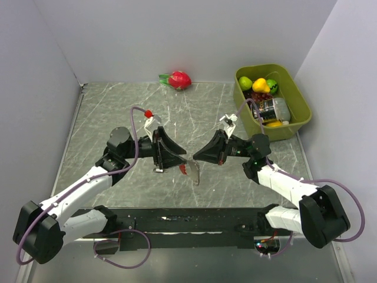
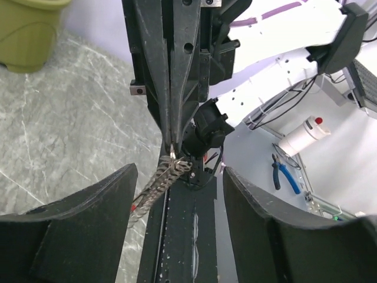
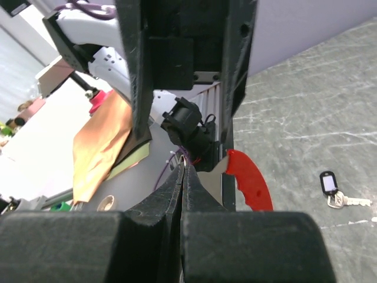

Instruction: Put the keys on the keyring

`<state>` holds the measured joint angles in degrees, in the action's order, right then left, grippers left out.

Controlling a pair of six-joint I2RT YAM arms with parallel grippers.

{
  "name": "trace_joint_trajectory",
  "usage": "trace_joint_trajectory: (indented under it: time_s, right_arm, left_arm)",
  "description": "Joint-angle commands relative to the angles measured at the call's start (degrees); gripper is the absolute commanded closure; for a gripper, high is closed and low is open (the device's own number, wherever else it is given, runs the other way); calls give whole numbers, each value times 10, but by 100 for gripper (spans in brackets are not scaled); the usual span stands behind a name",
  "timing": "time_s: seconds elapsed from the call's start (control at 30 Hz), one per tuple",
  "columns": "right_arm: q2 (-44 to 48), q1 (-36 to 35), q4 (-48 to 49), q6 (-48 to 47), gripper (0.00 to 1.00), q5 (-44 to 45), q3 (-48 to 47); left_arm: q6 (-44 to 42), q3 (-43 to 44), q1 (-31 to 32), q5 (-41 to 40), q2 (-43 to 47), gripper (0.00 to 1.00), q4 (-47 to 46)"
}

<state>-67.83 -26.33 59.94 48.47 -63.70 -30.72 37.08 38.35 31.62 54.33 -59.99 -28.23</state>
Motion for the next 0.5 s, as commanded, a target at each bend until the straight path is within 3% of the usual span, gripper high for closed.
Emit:
trace_joint_trajectory:
  time_s: [0.0, 0.17, 0.47]
  right_arm:
    - [44, 4, -56, -52, 100, 36, -14]
    - [91, 2, -176, -130, 100, 80, -20]
    - [99, 1, -206, -154, 100, 89, -21]
  left_arm:
    - [-43, 36, 20, -55, -4, 35, 48]
    - [-46, 40, 21, -69, -7, 39, 47]
    - [-54, 49, 22, -78, -13, 44, 56]
